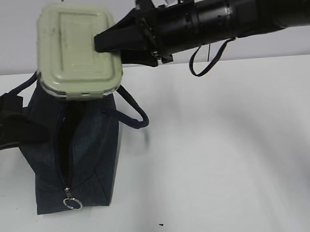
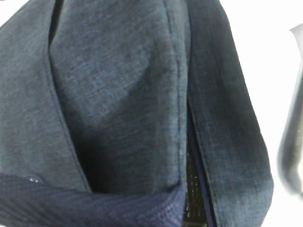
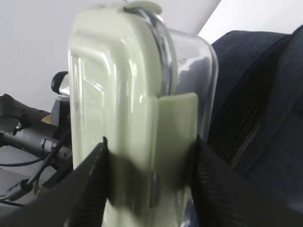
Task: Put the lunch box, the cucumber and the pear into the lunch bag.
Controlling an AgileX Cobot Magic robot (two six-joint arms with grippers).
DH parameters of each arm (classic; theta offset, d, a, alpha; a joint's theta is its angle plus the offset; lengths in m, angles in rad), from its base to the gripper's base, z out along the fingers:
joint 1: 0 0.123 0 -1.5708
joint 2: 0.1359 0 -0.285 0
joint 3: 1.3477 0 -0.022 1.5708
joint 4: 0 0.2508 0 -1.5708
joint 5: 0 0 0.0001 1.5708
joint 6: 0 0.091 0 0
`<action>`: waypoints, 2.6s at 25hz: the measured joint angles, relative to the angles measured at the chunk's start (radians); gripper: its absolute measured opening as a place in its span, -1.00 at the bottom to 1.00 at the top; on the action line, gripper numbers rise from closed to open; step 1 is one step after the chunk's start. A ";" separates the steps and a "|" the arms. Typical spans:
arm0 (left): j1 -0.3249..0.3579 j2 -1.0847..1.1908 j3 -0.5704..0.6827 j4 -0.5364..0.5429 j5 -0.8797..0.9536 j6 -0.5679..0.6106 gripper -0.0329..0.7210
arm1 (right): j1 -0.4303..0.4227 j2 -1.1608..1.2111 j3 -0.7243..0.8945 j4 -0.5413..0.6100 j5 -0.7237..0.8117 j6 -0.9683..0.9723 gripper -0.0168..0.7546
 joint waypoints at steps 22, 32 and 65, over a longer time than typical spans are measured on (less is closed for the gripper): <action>0.000 0.000 0.000 0.000 -0.004 0.000 -0.96 | 0.107 0.118 -0.005 -0.228 -0.314 0.060 0.02; 0.000 0.000 0.000 -0.001 -0.005 0.000 -0.96 | 0.210 0.191 -0.047 -0.236 -0.374 0.102 0.06; 0.000 0.000 0.000 -0.001 -0.026 0.000 -0.96 | 0.178 0.111 -0.312 -0.891 -0.068 0.645 0.41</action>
